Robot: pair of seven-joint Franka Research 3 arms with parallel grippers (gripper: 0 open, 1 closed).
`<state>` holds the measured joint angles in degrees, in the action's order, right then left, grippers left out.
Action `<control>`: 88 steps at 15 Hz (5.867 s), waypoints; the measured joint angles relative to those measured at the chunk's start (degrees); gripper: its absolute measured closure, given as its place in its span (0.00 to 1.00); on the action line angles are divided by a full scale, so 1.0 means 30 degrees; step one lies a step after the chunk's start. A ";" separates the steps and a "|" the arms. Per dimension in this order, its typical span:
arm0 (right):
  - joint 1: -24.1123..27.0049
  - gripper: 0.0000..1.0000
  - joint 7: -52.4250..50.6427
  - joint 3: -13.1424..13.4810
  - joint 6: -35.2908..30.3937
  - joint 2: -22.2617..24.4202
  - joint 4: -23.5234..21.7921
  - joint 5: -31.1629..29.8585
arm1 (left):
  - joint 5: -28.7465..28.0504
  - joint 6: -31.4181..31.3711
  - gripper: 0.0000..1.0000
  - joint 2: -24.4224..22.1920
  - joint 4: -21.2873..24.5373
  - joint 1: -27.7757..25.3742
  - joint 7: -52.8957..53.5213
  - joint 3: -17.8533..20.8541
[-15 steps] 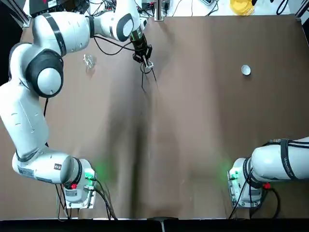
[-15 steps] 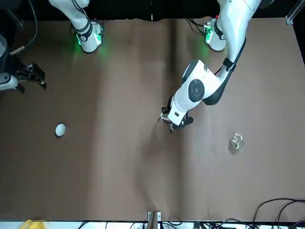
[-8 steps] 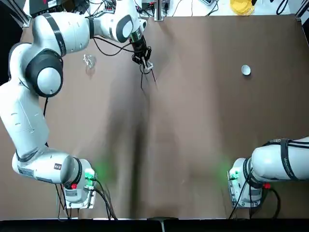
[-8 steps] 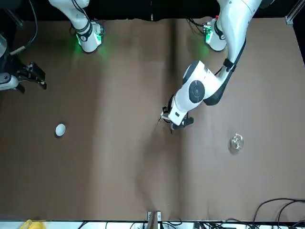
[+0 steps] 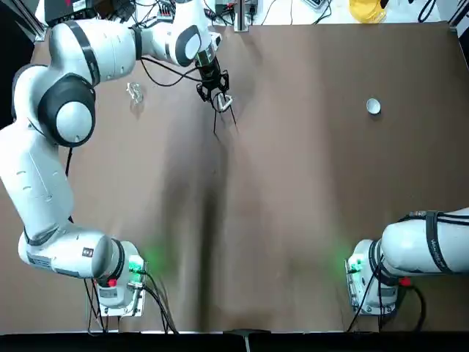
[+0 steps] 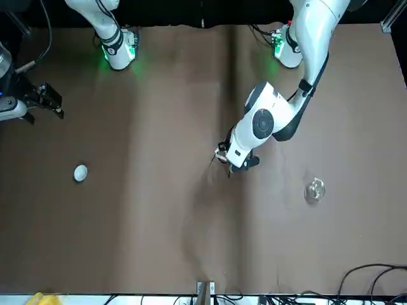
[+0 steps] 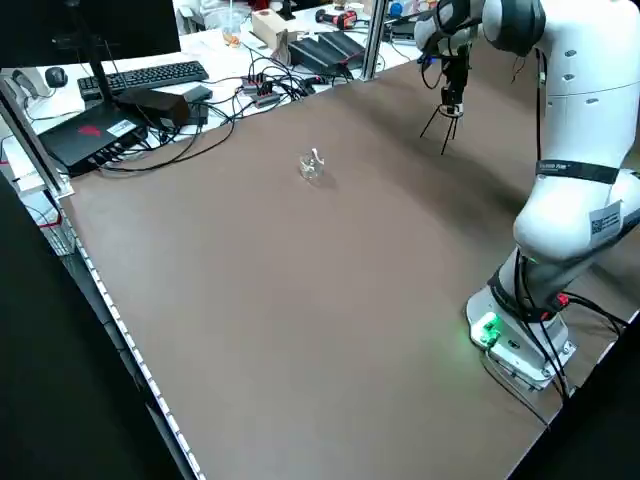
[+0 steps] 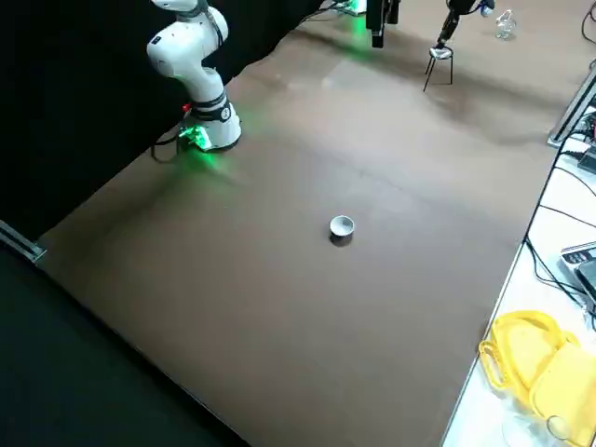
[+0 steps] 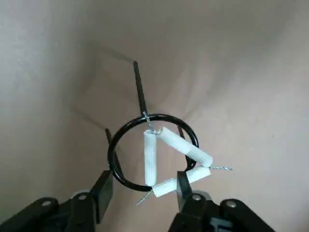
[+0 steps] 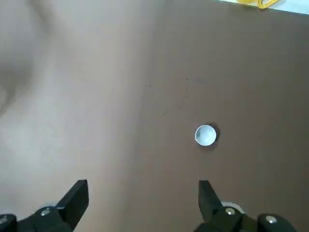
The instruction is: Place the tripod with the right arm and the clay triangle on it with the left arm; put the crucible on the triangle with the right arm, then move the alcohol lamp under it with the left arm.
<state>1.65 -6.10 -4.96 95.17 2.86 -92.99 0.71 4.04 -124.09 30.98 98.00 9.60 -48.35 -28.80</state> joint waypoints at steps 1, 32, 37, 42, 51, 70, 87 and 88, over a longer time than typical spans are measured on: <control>0.0000 0.00 -0.0001 -0.0001 0.0001 0.0000 -0.0001 0.0000 | -0.0049 -0.0002 0.38 -0.0032 -0.0118 -0.0118 0.0000 0.0000; 0.6142 0.22 -0.5930 0.0379 0.6082 -0.9515 -0.3015 -0.0342 | -0.5858 0.3904 0.01 -0.0767 -0.2133 -1.2750 2.3136 0.0122; 0.6641 0.24 -0.7553 0.0368 0.6476 -1.0526 -0.3031 -0.0352 | -0.5490 0.3734 0.01 -0.0768 -0.2850 -1.3674 2.8944 0.0101; 0.6616 0.31 -0.7845 0.0201 0.7769 -1.1593 -0.3039 -0.0353 | -0.1679 0.2669 0.00 0.0273 -0.2955 -1.5569 3.8202 0.0172; 0.6608 0.58 -0.7907 0.0120 0.9532 -1.2709 -0.3039 -0.0332 | 0.6005 0.0688 0.00 0.5547 -0.2962 -1.6888 5.3483 0.0953; 0.4871 0.93 -0.7751 -0.2153 0.6214 -1.1804 -0.1533 0.0023 | 1.2606 0.3156 0.00 0.8591 -0.2959 -1.6247 6.0697 0.1412; -0.2705 0.93 0.9720 -0.5928 0.3941 -0.9455 0.0726 0.4539 | 1.5845 0.5091 0.15 0.9357 -0.2743 -1.3989 6.3555 0.1404; -0.3430 0.93 1.0745 -0.5932 0.4529 -0.9464 0.0753 0.4645 | 1.5845 0.5511 0.15 0.9357 -0.2717 -1.3552 6.3556 0.1383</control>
<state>-8.64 26.13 -22.76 108.76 -25.53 -90.73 14.64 51.57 -107.55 59.06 89.85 -31.06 142.32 -24.65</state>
